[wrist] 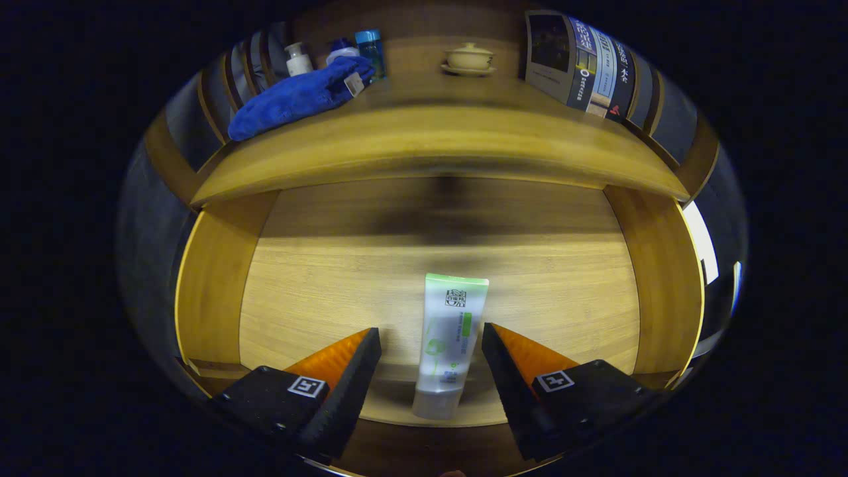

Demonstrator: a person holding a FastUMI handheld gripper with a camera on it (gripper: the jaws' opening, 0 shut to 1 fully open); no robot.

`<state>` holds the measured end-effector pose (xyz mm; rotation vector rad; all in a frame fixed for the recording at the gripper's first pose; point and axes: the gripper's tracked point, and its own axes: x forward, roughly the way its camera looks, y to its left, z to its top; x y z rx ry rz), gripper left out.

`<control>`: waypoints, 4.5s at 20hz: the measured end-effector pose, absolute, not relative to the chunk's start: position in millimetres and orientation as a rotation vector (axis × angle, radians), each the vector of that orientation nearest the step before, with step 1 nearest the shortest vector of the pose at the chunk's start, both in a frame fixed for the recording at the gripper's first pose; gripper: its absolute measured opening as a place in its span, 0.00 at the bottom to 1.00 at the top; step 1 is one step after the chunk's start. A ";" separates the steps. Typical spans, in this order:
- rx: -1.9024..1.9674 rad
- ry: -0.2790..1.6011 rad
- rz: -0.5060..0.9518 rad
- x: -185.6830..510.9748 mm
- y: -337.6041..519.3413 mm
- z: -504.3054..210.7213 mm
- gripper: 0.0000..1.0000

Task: Pull open the drawer, take out the items inside it, and place them on the countertop above the cabinet.

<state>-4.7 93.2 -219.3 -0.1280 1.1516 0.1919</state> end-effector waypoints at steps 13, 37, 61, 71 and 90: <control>-0.172 1.266 0.134 -12.5 72.6 -243.8 0.75; -0.084 0.978 0.227 -4.5 101.3 -51.5 0.48; -0.047 0.812 0.208 147.1 143.8 -12.8 0.48; -0.093 0.772 0.151 169.3 129.2 -26.9 0.57; -0.033 0.500 0.192 95.4 126.4 5.3 1.00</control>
